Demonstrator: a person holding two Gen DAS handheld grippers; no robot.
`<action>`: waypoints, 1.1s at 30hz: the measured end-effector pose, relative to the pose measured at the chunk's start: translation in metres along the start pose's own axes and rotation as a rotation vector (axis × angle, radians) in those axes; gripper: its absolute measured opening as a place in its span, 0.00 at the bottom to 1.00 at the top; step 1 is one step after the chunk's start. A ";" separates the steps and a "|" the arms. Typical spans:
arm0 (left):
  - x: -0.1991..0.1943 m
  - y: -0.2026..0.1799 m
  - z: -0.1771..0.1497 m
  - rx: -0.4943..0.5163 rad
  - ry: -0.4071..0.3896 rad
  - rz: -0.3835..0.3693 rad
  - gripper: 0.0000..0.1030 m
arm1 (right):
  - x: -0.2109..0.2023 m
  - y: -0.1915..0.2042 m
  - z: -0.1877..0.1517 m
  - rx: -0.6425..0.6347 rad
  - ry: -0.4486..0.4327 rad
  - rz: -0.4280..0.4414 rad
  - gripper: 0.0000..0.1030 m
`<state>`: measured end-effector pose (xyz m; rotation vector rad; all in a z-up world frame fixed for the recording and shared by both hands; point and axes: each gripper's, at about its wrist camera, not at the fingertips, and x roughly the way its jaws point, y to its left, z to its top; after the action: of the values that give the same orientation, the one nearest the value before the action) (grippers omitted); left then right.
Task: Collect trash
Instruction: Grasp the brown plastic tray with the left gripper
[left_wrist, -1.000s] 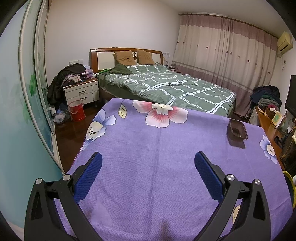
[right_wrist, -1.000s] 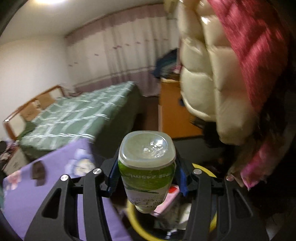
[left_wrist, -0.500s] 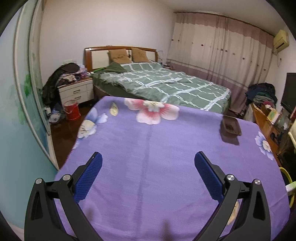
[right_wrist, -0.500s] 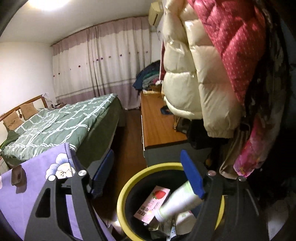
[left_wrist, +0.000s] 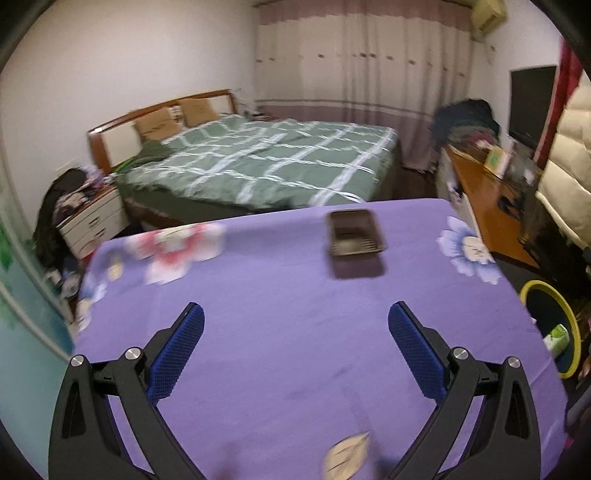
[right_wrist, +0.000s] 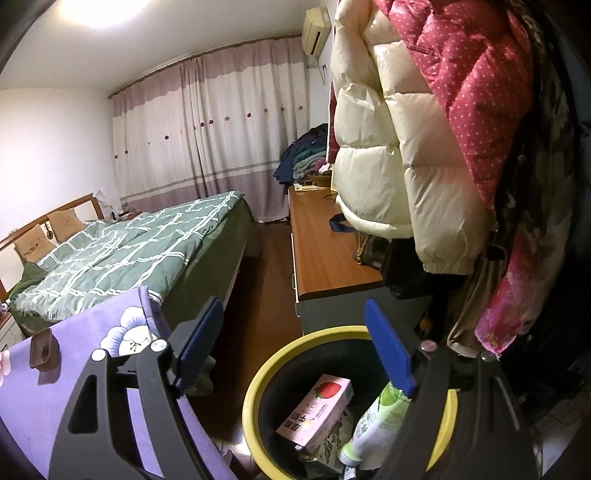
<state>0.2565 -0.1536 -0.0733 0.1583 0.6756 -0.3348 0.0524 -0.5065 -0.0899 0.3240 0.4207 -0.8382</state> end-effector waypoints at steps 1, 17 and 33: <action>0.008 -0.011 0.006 0.011 0.005 -0.012 0.95 | -0.001 0.001 0.000 0.000 0.001 0.003 0.73; 0.159 -0.064 0.068 -0.015 0.204 0.042 0.95 | 0.004 0.004 -0.003 0.009 0.032 0.054 0.74; 0.205 -0.052 0.075 -0.069 0.260 0.001 0.66 | 0.005 0.011 -0.006 -0.017 0.047 0.077 0.75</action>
<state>0.4316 -0.2731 -0.1475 0.1372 0.9433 -0.2913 0.0626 -0.5004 -0.0960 0.3425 0.4566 -0.7520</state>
